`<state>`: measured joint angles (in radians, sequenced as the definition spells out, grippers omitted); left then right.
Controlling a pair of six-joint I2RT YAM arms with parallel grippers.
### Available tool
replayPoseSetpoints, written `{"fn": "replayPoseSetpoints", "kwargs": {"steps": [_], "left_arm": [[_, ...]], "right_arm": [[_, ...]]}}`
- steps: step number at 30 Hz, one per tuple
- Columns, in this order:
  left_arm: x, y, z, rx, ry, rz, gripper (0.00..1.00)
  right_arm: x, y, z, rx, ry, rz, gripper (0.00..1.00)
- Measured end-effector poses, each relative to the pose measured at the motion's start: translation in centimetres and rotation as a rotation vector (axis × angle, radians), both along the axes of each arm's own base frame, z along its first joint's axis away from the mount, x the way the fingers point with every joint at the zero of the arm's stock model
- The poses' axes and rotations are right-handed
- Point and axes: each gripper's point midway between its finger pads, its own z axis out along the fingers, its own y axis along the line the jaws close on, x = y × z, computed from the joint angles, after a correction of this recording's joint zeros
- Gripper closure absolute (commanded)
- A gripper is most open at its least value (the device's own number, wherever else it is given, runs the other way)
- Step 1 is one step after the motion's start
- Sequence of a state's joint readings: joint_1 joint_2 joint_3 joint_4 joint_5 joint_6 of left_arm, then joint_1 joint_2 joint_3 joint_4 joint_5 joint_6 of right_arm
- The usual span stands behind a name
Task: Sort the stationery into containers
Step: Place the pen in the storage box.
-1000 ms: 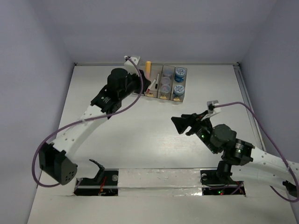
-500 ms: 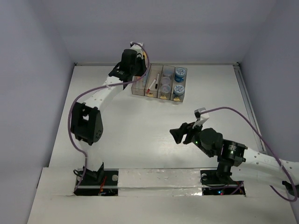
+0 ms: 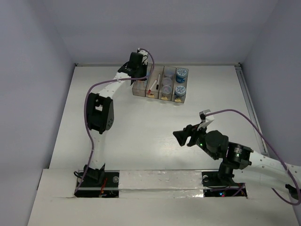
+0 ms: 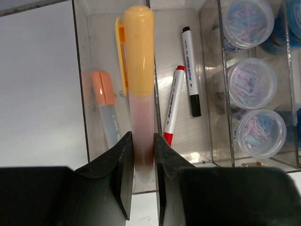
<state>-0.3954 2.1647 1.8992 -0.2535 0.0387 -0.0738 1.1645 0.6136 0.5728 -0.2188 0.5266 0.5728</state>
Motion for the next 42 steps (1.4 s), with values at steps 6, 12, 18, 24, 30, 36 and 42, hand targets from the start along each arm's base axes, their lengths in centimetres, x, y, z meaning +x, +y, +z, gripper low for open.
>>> {"fn": "replayPoseSetpoints", "kwargs": {"steps": [6, 12, 18, 24, 30, 36, 42], "left_arm": [[-0.1, 0.4, -1.1, 0.029, 0.022, 0.009, 0.93], [0.1, 1.2, -1.2, 0.059, 0.014, 0.036, 0.86], [0.6, 1.6, -1.0, 0.068, 0.007, 0.047, 0.72], [0.9, 1.9, -0.4, 0.07, -0.006, 0.055, 0.52], [1.0, 1.9, -0.3, 0.07, -0.008, 0.059, 0.49], [0.3, 1.4, 2.5, 0.005, -0.028, 0.054, 0.37], [-4.3, 0.6, 14.5, -0.179, -0.189, -0.001, 0.01]], "right_arm": [[0.0, 0.0, -0.1, 0.0, 0.002, 0.001, 0.3], [-0.2, 0.2, 0.0, 0.004, 0.006, 0.014, 0.3], [-0.3, 0.1, 0.4, 0.027, 0.003, 0.017, 0.3], [-0.4, 0.3, 0.3, 0.023, 0.008, 0.024, 0.3], [-0.4, 0.4, 0.2, 0.019, 0.01, 0.026, 0.3], [-0.5, -0.2, 0.1, 0.03, 0.001, 0.015, 0.27], [0.0, -1.6, 0.5, 0.02, -0.019, -0.038, 0.0]]}}
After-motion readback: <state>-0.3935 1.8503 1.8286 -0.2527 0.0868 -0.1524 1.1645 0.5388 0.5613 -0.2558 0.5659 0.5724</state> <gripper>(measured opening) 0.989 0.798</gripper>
